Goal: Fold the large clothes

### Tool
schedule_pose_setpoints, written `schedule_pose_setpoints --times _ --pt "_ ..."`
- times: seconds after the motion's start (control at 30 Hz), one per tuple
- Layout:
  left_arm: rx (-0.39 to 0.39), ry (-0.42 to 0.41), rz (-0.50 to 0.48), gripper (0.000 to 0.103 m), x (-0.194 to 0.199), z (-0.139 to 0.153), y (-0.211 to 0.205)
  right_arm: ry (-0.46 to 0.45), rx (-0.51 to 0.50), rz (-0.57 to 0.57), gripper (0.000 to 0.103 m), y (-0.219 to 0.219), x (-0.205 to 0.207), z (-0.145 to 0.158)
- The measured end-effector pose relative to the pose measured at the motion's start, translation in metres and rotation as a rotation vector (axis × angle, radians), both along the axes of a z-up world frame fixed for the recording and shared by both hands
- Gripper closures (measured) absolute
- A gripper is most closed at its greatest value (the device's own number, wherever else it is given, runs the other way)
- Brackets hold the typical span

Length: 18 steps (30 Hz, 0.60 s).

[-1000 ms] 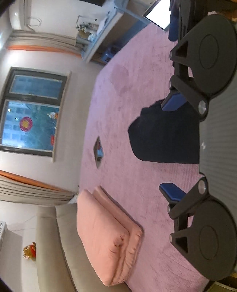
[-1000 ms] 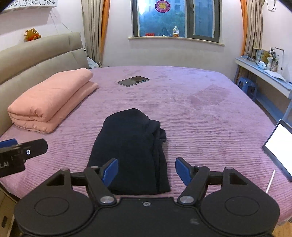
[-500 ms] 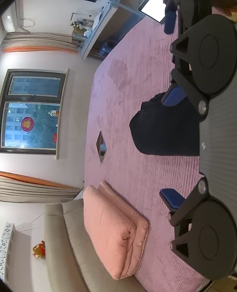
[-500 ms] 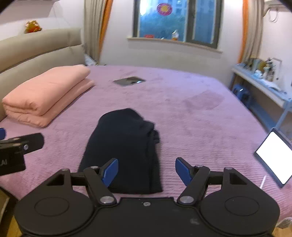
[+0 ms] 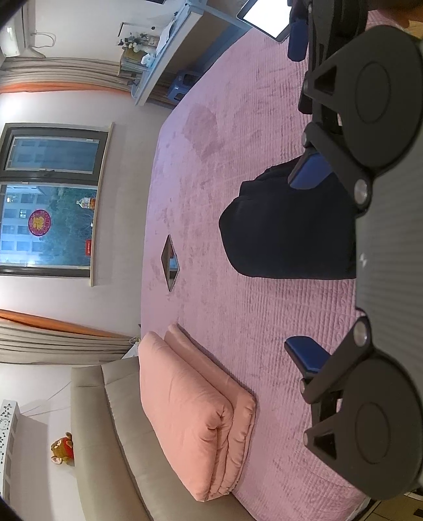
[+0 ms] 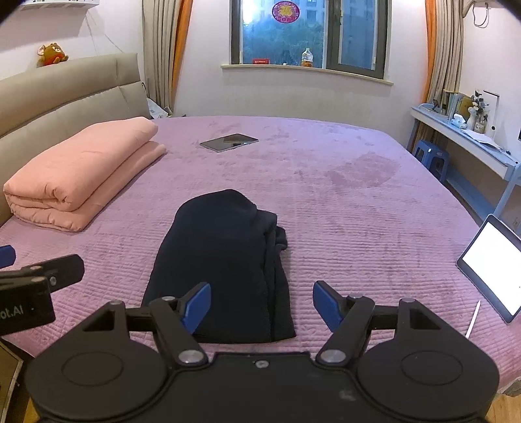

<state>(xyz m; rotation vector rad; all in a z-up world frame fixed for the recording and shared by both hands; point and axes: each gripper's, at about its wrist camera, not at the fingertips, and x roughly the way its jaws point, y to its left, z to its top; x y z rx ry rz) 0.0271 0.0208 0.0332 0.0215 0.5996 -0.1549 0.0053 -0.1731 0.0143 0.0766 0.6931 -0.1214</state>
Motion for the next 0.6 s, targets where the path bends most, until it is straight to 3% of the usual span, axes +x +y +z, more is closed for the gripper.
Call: schedule_pose_setpoints --times 0.6 --pt "0.017 0.014 -0.002 0.005 0.0002 -0.0065 -0.0011 0.023 0.010 0.016 0.020 0.0039 -0.0025 -0.0043"
